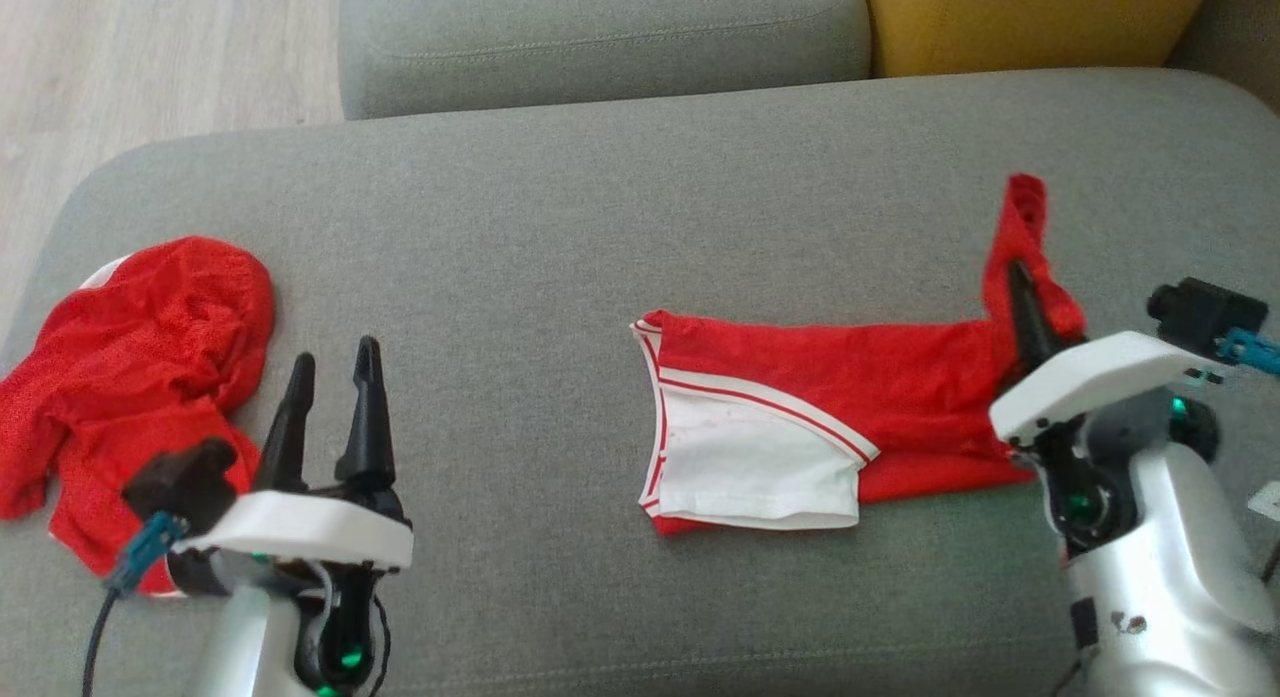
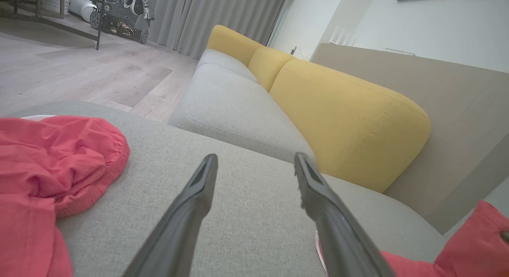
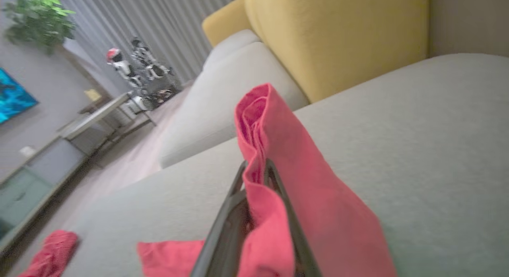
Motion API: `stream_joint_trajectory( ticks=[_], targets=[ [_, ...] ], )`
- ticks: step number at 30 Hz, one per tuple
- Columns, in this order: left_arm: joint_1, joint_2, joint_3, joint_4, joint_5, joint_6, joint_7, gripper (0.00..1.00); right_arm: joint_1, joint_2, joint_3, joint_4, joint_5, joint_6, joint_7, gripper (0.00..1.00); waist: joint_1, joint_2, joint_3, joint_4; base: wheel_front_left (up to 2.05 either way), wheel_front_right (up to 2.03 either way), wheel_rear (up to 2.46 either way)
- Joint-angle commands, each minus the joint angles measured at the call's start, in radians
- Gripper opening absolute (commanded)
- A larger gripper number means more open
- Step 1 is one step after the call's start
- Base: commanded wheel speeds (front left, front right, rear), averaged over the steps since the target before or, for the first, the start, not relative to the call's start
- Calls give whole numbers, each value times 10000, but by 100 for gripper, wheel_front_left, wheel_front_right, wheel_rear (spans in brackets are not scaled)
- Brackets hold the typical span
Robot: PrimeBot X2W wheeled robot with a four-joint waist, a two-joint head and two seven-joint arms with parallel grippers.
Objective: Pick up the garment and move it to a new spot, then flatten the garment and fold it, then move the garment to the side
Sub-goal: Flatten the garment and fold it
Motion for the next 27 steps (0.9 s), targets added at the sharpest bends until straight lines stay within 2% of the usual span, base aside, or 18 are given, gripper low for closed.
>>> stream_joint_trajectory(
  ticks=[1, 4, 8, 12, 22, 23, 24, 25, 27],
  targets=[
    [-233, 92, 257, -268, 19, -28, -120, 100, -247, 48, 589, -605, 510, 65, 70, 0, 0, -1, -9, 14, 0, 0, 0],
    [-261, 92, 239, -206, 58, -42, -120, 100, 115, 54, 1716, -1005, 1650, 65, 62, 0, 0, -1, -32, 109, 0, 0, 0],
    [-313, 92, 221, -190, 66, -46, -120, 100, 418, 56, 2992, -891, 2630, 65, -316, 0, 0, -1, 6, 250, 0, 0, 0],
    [-349, 91, 143, -157, 57, -56, -120, 100, 233, 57, 4066, -121, 3310, 65, -1005, 0, 0, -1, 208, 393, 0, 0, 0],
    [-680, 91, 86, -65, 23, -112, -120, 100, -1147, 58, 6567, 1807, 5854, 65, -2831, 0, 0, -1, 780, 799, 0, 0, 0],
    [-702, 91, 104, -56, 24, -119, -120, 100, -1243, 58, 6851, 1991, 6081, 65, -2912, 3, 0, -1, 822, 818, 0, 0, 0],
    [-716, 91, 118, -42, 26, -125, -120, 100, -1336, 58, 7129, 2217, 6257, 65, -2977, 62, 0, -1, 849, 828, 0, 0, 0],
    [-721, 91, 124, -30, 26, -132, -120, 100, -1438, 58, 7393, 2506, 6360, 65, -3021, 100, 0, -1, 866, 834, 0, 0, 0],
    [-721, 91, 140, -6, 19, -143, -120, 100, -1662, 58, 7902, 2879, 6496, 65, -3170, 100, 0, -1, 883, 834, 0, 0, 0]
  ],
)
